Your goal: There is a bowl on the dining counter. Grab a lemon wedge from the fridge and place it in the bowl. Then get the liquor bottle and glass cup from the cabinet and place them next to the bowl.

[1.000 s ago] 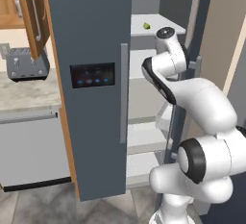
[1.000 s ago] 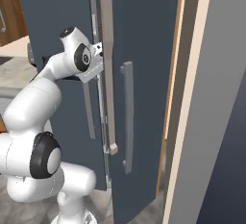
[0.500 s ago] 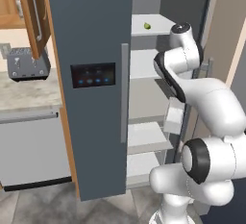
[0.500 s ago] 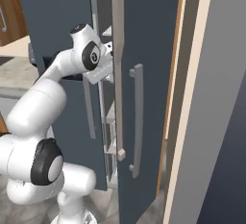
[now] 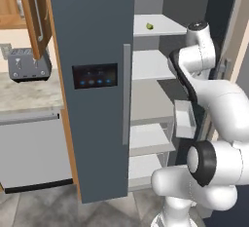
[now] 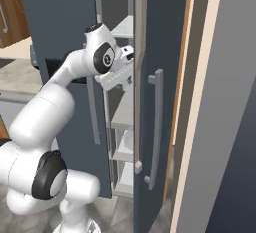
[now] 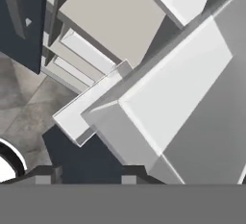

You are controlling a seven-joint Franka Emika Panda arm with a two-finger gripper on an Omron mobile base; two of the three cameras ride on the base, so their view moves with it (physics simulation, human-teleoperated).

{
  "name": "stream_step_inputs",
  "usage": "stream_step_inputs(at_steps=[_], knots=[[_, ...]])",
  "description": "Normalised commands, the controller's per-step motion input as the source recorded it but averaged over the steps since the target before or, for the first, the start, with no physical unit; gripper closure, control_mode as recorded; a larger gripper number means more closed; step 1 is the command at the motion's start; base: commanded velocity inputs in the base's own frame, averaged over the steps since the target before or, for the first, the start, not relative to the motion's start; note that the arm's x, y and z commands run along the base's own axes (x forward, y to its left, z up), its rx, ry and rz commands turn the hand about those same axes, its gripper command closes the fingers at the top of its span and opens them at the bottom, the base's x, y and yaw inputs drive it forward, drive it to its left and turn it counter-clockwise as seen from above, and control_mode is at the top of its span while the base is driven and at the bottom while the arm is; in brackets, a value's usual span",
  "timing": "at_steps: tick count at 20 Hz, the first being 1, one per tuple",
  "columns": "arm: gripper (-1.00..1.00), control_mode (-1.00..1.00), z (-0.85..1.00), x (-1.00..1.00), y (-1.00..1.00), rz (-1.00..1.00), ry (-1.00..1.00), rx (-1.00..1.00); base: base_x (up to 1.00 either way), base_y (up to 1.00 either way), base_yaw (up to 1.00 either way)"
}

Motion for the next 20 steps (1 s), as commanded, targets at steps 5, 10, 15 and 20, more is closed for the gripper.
stream_step_inputs(at_steps=[5, 10, 15, 20], knots=[[-1.0, -1.0, 0.0, 0.0, -0.79, -0.05, 0.07, 0.0, 0.0, 0.0, 0.0], [-1.0, -1.0, 0.0, 0.0, -0.79, -0.04, 0.08, 0.0, 0.0, 0.0, 0.0], [-1.0, -1.0, 0.0, 0.05, -0.82, -0.02, 0.1, 0.0, 0.0, 0.0, 0.0], [-1.0, -1.0, 0.0, 0.15, -0.77, 0.0, 0.1, 0.0, 0.0, 0.0, 0.0]])
